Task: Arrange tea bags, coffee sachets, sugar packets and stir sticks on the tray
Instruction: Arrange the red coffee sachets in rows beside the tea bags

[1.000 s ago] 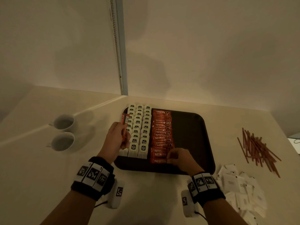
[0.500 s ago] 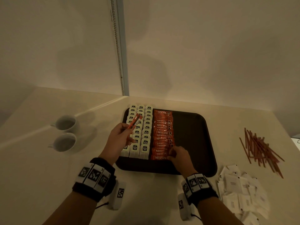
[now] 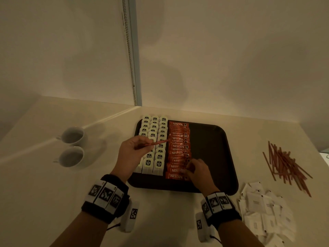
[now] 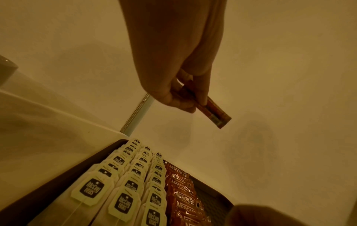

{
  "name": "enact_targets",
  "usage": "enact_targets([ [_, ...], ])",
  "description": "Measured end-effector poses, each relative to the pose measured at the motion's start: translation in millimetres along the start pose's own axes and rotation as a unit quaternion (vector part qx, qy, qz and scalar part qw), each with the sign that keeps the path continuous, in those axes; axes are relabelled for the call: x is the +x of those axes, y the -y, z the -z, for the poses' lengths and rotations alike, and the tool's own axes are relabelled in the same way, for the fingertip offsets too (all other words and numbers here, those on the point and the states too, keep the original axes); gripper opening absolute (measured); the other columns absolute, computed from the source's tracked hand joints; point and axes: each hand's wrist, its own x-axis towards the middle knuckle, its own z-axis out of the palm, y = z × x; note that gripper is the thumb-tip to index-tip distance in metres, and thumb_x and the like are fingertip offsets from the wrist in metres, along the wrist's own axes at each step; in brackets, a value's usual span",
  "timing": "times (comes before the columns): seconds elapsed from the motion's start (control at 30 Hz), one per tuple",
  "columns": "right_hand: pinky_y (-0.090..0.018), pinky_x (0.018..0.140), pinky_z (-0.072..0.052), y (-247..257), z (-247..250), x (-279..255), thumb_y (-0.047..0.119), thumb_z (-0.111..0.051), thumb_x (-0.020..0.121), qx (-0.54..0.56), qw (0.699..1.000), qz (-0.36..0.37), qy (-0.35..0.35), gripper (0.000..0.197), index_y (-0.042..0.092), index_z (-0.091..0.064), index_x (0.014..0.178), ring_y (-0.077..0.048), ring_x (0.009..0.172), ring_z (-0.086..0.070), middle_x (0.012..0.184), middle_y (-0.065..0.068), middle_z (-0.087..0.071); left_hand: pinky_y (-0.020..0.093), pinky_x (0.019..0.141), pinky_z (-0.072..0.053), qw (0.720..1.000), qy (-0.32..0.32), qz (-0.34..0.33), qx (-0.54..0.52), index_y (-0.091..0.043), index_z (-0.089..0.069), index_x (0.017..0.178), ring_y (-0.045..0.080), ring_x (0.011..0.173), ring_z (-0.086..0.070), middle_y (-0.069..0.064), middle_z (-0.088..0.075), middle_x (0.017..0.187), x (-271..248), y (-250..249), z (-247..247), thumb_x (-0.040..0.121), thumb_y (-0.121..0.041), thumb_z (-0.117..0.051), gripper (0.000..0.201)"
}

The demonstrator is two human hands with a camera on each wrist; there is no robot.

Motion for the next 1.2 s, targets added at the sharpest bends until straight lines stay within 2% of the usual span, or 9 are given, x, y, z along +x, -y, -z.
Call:
enact_targets([
  [0.1, -0.021, 0.073, -0.051, 25, 19, -5, 0.032, -0.058, 0.090, 0.199, 0.980, 0.008, 0.000, 0.021, 0.014, -0.059, 0.100, -0.015, 0.093, -0.063, 0.102, 0.003, -0.061, 0.020, 0.077, -0.054, 0.999, 0.004, -0.047, -0.007, -0.021, -0.074, 0.075, 0.012, 0.082, -0.070, -0.001, -0.074, 0.083, -1, -1, -1, 0.074, 0.010, -0.071, 0.032],
  [0.23, -0.024, 0.069, -0.053, 74, 48, -16, 0.032, -0.049, 0.094, 0.479, 0.872, 0.034, 0.098, 0.030, 0.008, -0.058, 0.112, -0.015, 0.079, -0.064, 0.093, -0.003, -0.066, 0.018, 0.075, -0.054, 0.994, 0.030, -0.100, 0.015, -0.030, -0.076, 0.069, 0.013, 0.082, -0.068, -0.002, -0.070, 0.088, -1, -1, -7, 0.071, 0.012, -0.072, 0.042],
  [0.4, -0.020, 0.070, -0.054, 100, 54, -20, 0.009, -0.059, 0.089, 0.424, 0.900, 0.095, 0.041, 0.019, 0.005, -0.059, 0.107, -0.012, 0.077, -0.066, 0.096, -0.010, -0.064, 0.024, 0.077, -0.055, 0.992, 0.061, -0.107, 0.008, -0.029, -0.075, 0.072, 0.019, 0.084, -0.068, -0.001, -0.071, 0.089, -5, -4, -7, 0.071, 0.008, -0.074, 0.037],
  [0.53, -0.035, 0.078, -0.057, 106, 56, -24, 0.011, -0.064, 0.085, 0.464, 0.881, 0.094, -0.001, 0.021, 0.013, -0.057, 0.104, -0.024, 0.087, -0.067, 0.101, -0.009, -0.067, 0.027, 0.071, -0.056, 0.995, 0.073, -0.070, -0.007, -0.014, -0.072, 0.081, 0.021, 0.076, -0.069, 0.007, -0.073, 0.081, -9, -10, -6, 0.078, 0.001, -0.071, 0.016],
  [0.63, -0.043, 0.082, -0.055, 114, 57, -27, 0.015, -0.069, 0.082, 0.454, 0.883, 0.115, -0.032, 0.022, 0.011, -0.058, 0.101, -0.028, 0.089, -0.067, 0.096, -0.009, -0.069, 0.025, 0.068, -0.055, 0.993, 0.117, -0.029, -0.001, -0.013, -0.067, 0.095, 0.016, 0.077, -0.070, 0.003, -0.074, 0.082, -12, -14, -12, 0.081, -0.005, -0.071, 0.017],
  [0.77, -0.029, 0.080, -0.055, 121, 57, -32, 0.023, -0.070, 0.081, 0.344, 0.923, 0.167, -0.045, 0.023, 0.010, -0.059, 0.097, -0.019, 0.091, -0.064, 0.097, -0.005, -0.065, 0.024, 0.070, -0.055, 0.993, 0.122, -0.006, 0.003, -0.016, -0.067, 0.103, 0.014, 0.084, -0.070, 0.003, -0.074, 0.092, -17, -16, -21, 0.084, -0.013, -0.069, 0.019],
  [0.93, -0.019, 0.069, -0.055, 122, 60, -47, 0.012, -0.070, 0.081, 0.320, 0.926, 0.154, 0.127, 0.042, 0.019, -0.048, 0.116, -0.013, 0.088, -0.066, 0.105, 0.000, -0.059, 0.039, 0.084, -0.055, 0.992, 0.071, 0.037, -0.101, -0.016, -0.067, 0.093, 0.024, 0.093, -0.065, 0.002, -0.068, 0.091, -22, -15, -22, 0.085, -0.009, -0.066, 0.011],
  [1.07, -0.018, 0.068, -0.056, 129, 53, -54, 0.005, -0.065, 0.084, 0.282, 0.936, 0.191, 0.087, 0.029, 0.013, -0.050, 0.108, -0.010, 0.080, -0.065, 0.101, -0.003, -0.059, 0.046, 0.093, -0.048, 0.985, 0.071, 0.065, -0.145, -0.012, -0.070, 0.094, 0.031, 0.100, -0.063, 0.014, -0.069, 0.104, -25, -15, -21, 0.077, -0.020, -0.071, 0.019],
  [1.2, -0.013, 0.070, -0.051, 125, 59, -50, 0.015, -0.061, 0.089, 0.193, 0.957, 0.213, 0.028, 0.019, 0.018, -0.063, 0.108, -0.012, 0.082, -0.062, 0.095, 0.001, -0.065, 0.023, 0.070, -0.053, 0.969, 0.037, 0.075, -0.233, -0.008, -0.065, 0.102, 0.015, 0.081, -0.066, 0.010, -0.068, 0.097, -22, -17, -13, 0.087, -0.009, -0.062, 0.016],
])
